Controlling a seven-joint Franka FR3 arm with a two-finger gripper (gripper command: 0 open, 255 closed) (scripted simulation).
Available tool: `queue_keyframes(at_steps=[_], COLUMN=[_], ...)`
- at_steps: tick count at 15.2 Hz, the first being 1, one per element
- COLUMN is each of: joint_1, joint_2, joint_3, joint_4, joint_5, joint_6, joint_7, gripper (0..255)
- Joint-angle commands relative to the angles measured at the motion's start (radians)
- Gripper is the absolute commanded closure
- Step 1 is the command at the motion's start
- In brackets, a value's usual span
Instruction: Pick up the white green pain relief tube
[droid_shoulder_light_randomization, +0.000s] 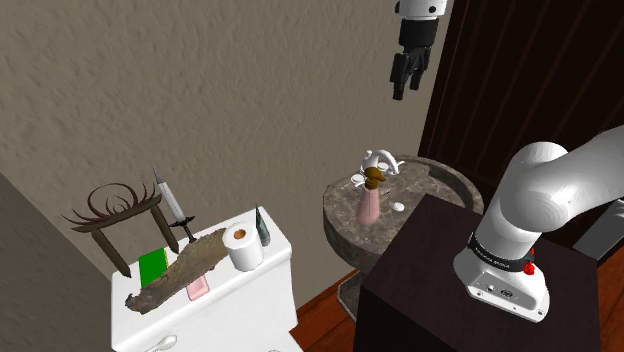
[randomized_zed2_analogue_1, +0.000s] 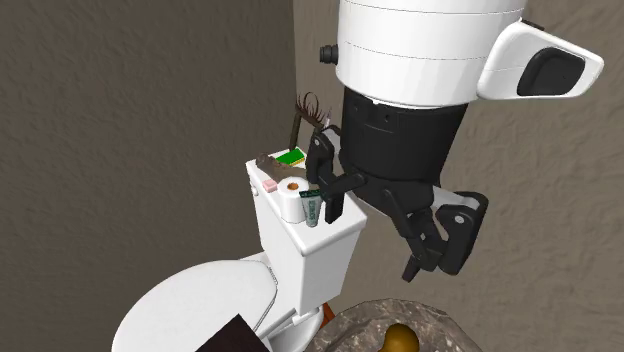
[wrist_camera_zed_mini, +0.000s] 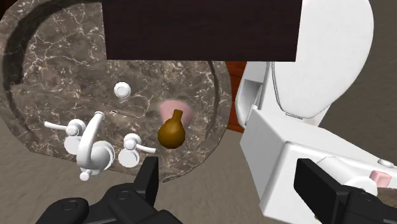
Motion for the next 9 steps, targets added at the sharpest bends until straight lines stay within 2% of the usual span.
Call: queue_keyframes(at_steps=[1,9], joint_1=[0.0,0.007], joint_2=[0.0,0.106], joint_3=[0.0,0.159], joint_4=[0.0,-0.065], joint_5=[0.0,0.122], joint_6=[0.0,0.133], joint_7=[0.0,0.292], gripper=[0,0])
